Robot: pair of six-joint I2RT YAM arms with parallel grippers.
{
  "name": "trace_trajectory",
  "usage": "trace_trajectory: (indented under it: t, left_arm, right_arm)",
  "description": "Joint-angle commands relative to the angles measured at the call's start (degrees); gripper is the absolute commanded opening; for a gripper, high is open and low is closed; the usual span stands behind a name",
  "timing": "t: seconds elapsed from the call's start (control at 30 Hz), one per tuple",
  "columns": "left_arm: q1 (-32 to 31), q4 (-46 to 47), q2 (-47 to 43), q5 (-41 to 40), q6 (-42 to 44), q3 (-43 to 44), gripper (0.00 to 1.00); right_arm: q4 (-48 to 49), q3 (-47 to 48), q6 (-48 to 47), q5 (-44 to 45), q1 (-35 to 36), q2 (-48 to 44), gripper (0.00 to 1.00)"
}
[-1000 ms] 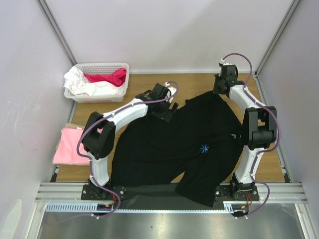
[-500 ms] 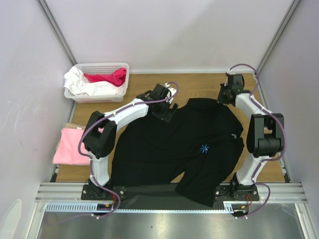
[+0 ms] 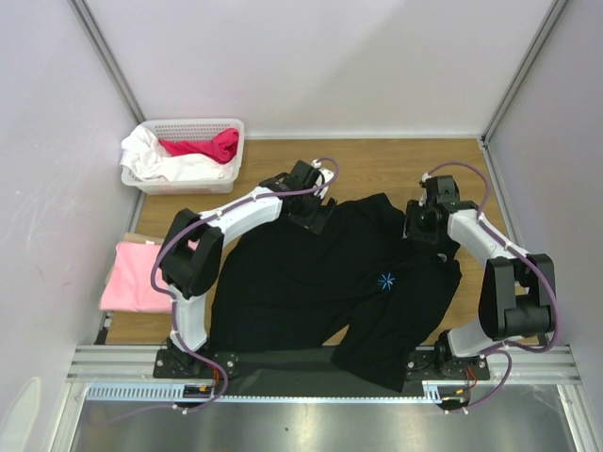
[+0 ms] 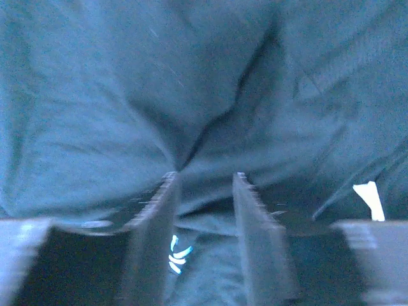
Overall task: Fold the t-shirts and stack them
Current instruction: Flatten the tshirt out
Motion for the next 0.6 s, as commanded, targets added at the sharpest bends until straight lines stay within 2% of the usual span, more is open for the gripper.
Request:
trace_trajectory:
  t: [0.0, 0.07, 0.13, 0.37, 0.57]
  left_arm:
    - [0.4, 0.1, -0.1, 0.3, 1.2, 2.3, 0.91]
    - [0.3, -0.1, 0.0, 0.3, 1.4, 2.6, 0.91]
    - [0.4, -0.1, -0.1, 0.4, 1.3, 2.5, 0.91]
    - [0.3, -0.1, -1.3, 0.0, 0.9, 1.1, 0.90]
    - [0.4, -0.5, -1.6, -0.4, 0.9, 1.1, 0.90]
  right_arm:
    - [-2.5, 1.3, 1.7, 1.3, -0.7, 0.0, 0.51]
    - [-0.6, 4.5, 3.8, 0.8, -2.0, 0.5, 0.66]
    - [1.8, 8.3, 6.2, -2.4, -4.1, 2.7, 0.69]
    - [7.9, 14.4, 10.7, -5.9, -4.9, 10.8, 0.69]
    - [3.1, 15.7, 13.0, -1.7, -5.2, 17.0, 0.67]
